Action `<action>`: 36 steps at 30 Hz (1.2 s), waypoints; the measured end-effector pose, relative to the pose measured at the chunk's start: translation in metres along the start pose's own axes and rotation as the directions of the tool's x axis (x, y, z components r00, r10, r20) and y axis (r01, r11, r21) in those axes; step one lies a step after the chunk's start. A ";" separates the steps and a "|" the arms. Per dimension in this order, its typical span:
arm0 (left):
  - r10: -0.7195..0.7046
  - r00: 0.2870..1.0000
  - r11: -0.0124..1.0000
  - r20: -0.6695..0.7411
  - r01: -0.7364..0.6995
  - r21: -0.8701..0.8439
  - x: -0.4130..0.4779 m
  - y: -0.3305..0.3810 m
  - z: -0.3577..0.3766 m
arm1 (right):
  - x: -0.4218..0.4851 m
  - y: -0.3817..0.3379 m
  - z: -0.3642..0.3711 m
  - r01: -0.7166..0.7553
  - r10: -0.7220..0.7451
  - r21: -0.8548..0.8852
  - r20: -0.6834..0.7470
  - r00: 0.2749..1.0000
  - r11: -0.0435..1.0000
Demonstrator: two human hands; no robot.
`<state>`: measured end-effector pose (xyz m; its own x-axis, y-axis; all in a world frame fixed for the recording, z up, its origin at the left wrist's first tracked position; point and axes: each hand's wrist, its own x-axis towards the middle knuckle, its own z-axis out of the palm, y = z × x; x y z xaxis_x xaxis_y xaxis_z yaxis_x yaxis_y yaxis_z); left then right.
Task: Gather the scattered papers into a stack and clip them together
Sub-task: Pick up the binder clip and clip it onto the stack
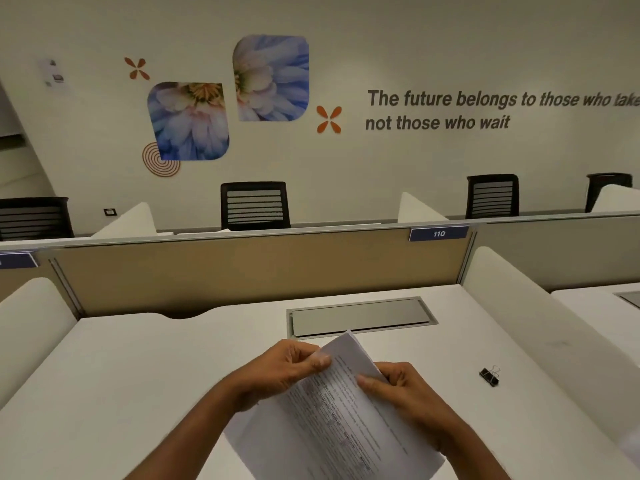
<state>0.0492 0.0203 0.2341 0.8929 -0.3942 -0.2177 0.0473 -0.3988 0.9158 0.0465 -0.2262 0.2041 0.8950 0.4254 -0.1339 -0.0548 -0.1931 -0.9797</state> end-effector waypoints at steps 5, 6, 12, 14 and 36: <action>0.023 1.000 1.000 0.018 -0.024 0.018 0.030 0.013 0.022 | 0.005 0.024 -0.041 -0.026 0.022 0.087 0.049 0.999 0.996; 0.022 1.000 0.999 0.011 -0.022 0.034 0.038 0.014 0.029 | 0.007 0.030 -0.050 -0.030 0.023 0.102 0.064 0.998 0.994; -0.082 0.997 0.995 -0.014 0.083 0.057 0.085 0.018 0.077 | 0.013 0.066 -0.118 -0.126 0.108 0.126 0.138 0.984 0.984; -0.128 0.992 0.991 0.002 0.128 0.041 0.097 0.019 0.086 | 0.011 0.079 -0.148 -0.131 0.125 0.115 0.058 0.990 0.985; -0.321 0.947 0.945 0.018 0.319 0.071 0.123 0.014 0.102 | 0.083 0.264 -0.302 -0.483 0.224 -0.124 -0.769 0.599 0.867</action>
<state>0.1140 -0.1186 0.1857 0.8222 -0.2607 -0.5059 0.2973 -0.5613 0.7724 0.2396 -0.5088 -0.0200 0.8641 -0.4682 -0.1848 -0.4253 -0.4825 -0.7657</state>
